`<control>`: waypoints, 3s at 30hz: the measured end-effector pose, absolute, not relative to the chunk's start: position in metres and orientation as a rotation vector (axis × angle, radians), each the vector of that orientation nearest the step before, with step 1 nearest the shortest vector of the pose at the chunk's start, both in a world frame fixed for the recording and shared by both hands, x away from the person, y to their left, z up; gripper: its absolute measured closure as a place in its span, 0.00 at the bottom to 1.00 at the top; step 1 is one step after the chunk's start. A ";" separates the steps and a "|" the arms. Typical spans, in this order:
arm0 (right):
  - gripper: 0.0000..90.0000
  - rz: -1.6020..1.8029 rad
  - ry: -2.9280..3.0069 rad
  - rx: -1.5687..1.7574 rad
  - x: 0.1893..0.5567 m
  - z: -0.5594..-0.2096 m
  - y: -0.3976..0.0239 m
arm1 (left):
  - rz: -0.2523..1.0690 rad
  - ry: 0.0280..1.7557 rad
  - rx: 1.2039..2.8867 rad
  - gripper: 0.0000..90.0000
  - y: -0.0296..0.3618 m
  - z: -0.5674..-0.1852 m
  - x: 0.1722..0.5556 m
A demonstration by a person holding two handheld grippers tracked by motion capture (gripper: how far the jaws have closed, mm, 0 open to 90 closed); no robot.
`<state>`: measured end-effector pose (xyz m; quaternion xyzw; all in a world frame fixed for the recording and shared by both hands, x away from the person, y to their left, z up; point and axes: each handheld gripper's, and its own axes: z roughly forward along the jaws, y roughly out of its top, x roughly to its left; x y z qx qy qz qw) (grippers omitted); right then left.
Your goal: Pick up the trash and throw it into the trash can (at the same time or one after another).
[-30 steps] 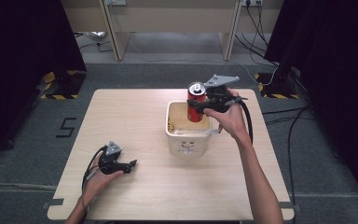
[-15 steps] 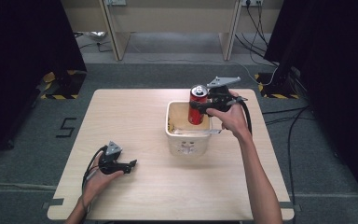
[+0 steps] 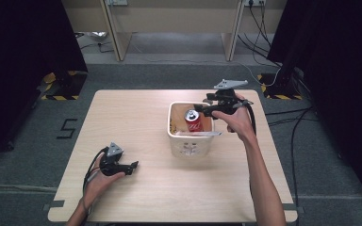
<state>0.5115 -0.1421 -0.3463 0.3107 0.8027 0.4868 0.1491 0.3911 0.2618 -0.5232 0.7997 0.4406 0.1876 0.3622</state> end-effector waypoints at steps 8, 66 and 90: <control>0.27 1.354 2.251 0.925 0.504 -0.337 -0.158 | 0.482 1.134 2.061 0.17 0.262 -0.523 0.391; 0.25 1.170 2.078 1.029 0.431 -0.368 -0.232 | 0.483 1.136 2.059 0.17 0.262 -0.523 0.391; 0.25 1.111 2.062 1.029 0.405 -0.382 -0.228 | 0.482 1.136 2.060 0.17 0.262 -0.523 0.391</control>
